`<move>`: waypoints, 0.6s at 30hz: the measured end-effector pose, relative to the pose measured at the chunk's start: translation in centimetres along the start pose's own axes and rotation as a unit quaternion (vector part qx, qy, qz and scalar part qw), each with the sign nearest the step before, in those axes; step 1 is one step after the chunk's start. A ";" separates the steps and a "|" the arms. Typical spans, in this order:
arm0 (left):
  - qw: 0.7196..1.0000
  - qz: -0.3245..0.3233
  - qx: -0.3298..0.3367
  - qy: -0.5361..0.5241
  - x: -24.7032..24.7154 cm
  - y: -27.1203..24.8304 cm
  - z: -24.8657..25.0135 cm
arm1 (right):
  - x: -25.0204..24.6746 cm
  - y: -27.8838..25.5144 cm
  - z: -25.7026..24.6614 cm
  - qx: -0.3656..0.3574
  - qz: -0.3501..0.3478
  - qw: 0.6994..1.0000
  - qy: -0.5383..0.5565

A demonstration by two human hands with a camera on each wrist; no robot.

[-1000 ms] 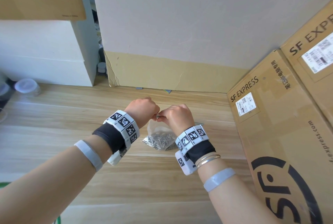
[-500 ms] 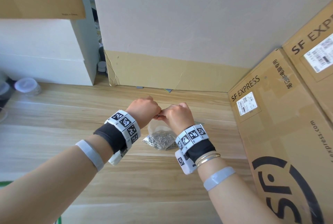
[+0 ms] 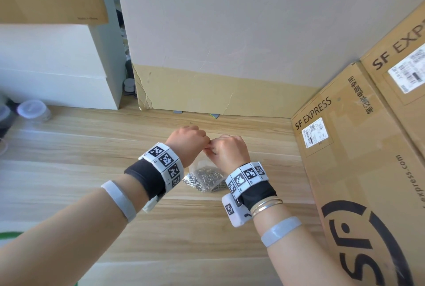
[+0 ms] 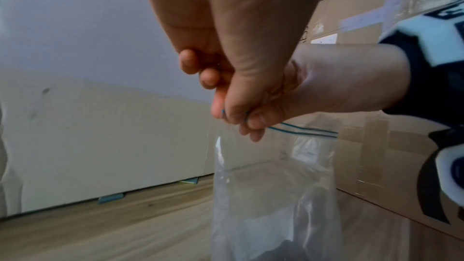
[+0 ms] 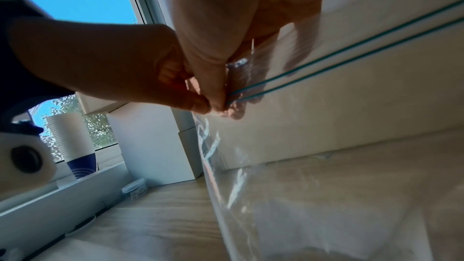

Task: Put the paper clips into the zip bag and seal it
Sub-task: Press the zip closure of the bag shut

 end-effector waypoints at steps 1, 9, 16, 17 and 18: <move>1.000 -0.002 -0.002 0.010 -0.1 0.1 0.4 | -0.3 0.0 0.0 0.007 0.004 1.000 -0.002; 0.996 -0.039 -0.035 0.067 0.0 0.3 2.2 | -0.4 -0.5 0.5 0.019 -0.033 0.999 -0.011; 0.992 -0.062 -0.041 0.100 0.2 0.0 2.9 | -1.2 -1.2 2.7 0.017 -0.016 0.999 -0.036; 0.992 -0.065 -0.040 0.103 0.3 0.0 2.8 | -1.3 -1.4 3.2 0.013 -0.019 0.999 -0.047; 0.992 -0.066 -0.038 0.105 0.3 -0.1 2.8 | -1.5 -1.6 3.6 0.011 -0.014 0.998 -0.057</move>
Point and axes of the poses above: each hand's wrist, its own y-axis towards the middle knuckle, its own x-axis out of the palm, z = x × y, the point moved 3 cm from there along y, towards the middle knuckle, and after that the axes turned 15 degrees about z, right-handed, at the moved point
